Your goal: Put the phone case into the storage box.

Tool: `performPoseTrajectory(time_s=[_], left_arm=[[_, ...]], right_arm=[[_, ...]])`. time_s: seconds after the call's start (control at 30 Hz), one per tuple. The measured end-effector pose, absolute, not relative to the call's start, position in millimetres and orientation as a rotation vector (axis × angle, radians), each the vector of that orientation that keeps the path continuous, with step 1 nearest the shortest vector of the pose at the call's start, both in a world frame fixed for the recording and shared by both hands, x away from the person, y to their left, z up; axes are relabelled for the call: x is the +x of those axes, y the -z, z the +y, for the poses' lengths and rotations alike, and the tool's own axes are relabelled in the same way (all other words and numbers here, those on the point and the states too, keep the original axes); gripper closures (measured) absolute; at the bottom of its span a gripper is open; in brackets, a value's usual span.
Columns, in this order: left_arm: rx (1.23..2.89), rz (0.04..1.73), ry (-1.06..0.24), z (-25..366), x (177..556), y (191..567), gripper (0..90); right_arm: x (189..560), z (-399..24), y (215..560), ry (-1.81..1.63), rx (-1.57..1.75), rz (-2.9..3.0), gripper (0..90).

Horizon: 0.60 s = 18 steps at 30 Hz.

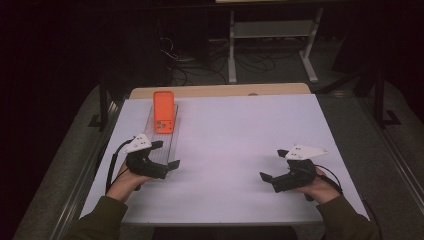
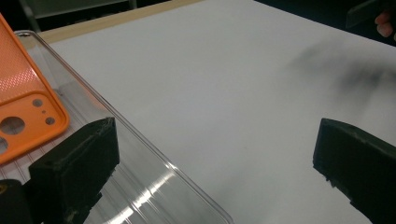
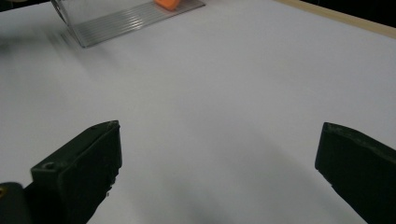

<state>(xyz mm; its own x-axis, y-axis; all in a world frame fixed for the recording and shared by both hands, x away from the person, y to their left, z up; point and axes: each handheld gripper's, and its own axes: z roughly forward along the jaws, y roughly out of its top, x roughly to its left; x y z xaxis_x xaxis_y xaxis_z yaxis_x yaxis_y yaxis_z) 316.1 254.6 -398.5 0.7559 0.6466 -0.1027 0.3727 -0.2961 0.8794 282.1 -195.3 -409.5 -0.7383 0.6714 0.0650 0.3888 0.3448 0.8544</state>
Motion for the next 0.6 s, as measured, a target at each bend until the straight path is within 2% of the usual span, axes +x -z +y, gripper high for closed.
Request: performPoseTrajectory(time_s=[0.6], left_arm=[[1.928, 0.769, -0.326, 257.1, 312.9, 406.7, 0.1]], right_arm=[[282.1, -198.5, 403.3, -1.373, 0.939, 2.294, 0.0]])
